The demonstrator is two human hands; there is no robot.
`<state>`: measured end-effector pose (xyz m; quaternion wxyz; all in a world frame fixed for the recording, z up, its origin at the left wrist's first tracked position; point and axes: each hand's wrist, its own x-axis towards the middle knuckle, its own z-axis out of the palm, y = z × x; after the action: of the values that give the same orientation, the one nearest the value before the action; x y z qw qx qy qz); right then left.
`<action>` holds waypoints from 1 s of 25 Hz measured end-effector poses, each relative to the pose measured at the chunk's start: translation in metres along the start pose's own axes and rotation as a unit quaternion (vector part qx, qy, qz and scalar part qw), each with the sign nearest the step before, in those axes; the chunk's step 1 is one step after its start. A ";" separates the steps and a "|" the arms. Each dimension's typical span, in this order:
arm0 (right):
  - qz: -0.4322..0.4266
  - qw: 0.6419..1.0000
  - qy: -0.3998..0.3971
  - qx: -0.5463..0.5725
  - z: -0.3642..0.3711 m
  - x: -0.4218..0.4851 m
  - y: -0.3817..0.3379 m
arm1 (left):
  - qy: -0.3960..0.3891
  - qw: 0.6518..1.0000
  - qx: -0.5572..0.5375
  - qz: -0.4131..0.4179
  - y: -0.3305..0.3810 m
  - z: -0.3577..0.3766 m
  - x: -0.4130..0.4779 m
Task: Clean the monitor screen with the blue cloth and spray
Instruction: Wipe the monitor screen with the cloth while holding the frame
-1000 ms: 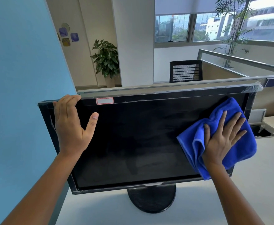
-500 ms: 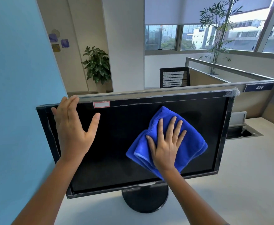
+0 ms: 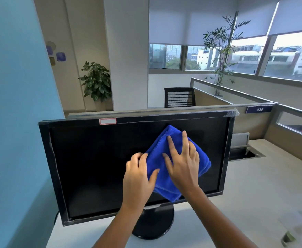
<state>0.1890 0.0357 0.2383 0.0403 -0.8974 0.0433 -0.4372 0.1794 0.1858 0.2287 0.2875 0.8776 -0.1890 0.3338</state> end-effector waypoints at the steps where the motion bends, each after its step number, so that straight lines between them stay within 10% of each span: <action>1: -0.009 1.000 0.005 -0.009 -0.002 0.001 0.002 | 0.002 1.000 -0.005 -0.021 0.002 0.002 0.000; 5: -0.053 0.997 0.046 -0.024 -0.014 0.003 0.018 | -0.012 0.998 -0.024 -0.048 0.015 -0.002 0.002; 14: -0.163 0.986 -0.026 0.016 -0.054 -0.031 0.118 | -0.128 0.970 0.014 0.206 0.094 -0.004 -0.019; 25: -0.149 0.969 -0.114 0.159 -0.076 -0.101 0.253 | -0.229 0.963 0.026 0.142 0.159 0.062 -0.057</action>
<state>0.0564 -0.2064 0.1788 0.1218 -0.9199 -0.1656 -0.3340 0.0849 0.0334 0.2115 0.1632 0.9019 -0.3640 0.1660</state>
